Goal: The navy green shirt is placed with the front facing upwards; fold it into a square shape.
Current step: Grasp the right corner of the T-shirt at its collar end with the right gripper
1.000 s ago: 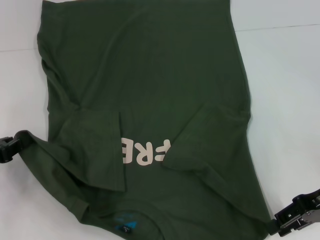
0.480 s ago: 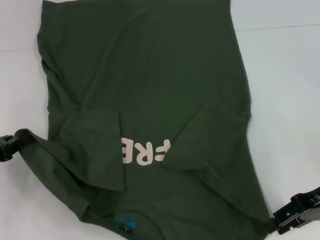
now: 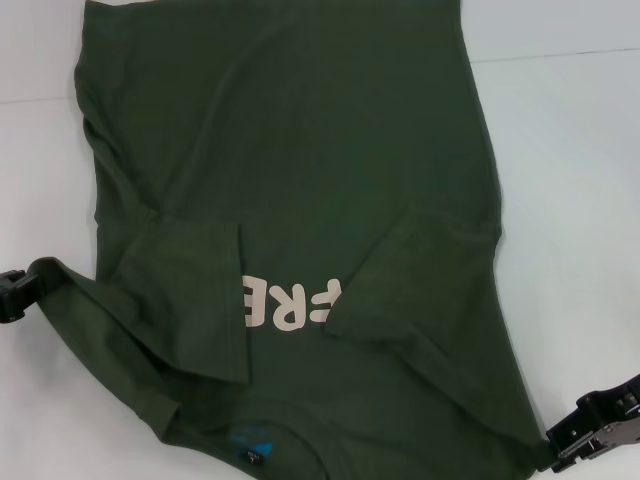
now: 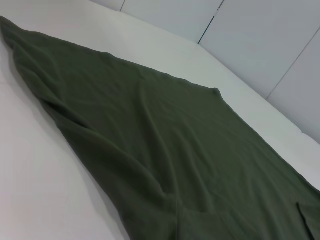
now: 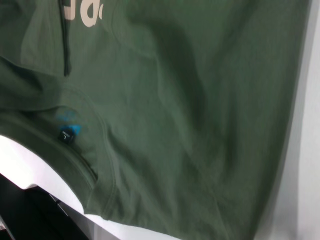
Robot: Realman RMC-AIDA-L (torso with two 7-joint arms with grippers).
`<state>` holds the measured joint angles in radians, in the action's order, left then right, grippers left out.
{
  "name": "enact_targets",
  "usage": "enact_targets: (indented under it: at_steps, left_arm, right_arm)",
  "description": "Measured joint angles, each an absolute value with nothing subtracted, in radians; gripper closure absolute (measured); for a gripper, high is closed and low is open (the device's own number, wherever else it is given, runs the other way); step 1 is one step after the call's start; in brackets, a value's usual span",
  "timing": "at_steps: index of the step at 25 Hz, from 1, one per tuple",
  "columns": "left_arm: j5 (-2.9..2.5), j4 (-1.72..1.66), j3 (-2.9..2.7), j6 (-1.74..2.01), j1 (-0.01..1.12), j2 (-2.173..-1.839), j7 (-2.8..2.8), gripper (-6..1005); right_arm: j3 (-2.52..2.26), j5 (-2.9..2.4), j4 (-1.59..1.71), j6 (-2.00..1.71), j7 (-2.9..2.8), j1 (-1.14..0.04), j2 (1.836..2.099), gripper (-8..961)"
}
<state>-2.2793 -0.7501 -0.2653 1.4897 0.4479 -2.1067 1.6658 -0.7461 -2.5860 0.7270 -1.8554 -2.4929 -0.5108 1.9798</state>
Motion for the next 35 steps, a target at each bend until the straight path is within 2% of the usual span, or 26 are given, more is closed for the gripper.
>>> enact_targets:
  at_steps: [4,10,15,35]
  left_arm:
    - [-2.279,-0.75,-0.265,1.489,0.447,-2.106,1.665,950]
    - [-2.279,-0.75,-0.265,1.487,0.445,-2.106,1.663,950]
    - [-2.279,-0.75,-0.265,1.486,0.445,-2.106,1.663,951]
    - [-2.279,-0.75,-0.265,1.488,0.44,-2.106,1.66,951]
  right_arm:
    - [-0.749,-2.586,0.727,-1.854,-2.498,-0.511,1.98,571]
    - [-0.752,-2.586,0.727,-1.851,-2.507,-0.511,1.98,727]
    - [-0.759,-2.586,0.727,-1.851,-2.512,-0.513,1.976,772]
    - [-0.789,-2.587,0.703,-1.83,-2.515,-0.531,1.98,772]
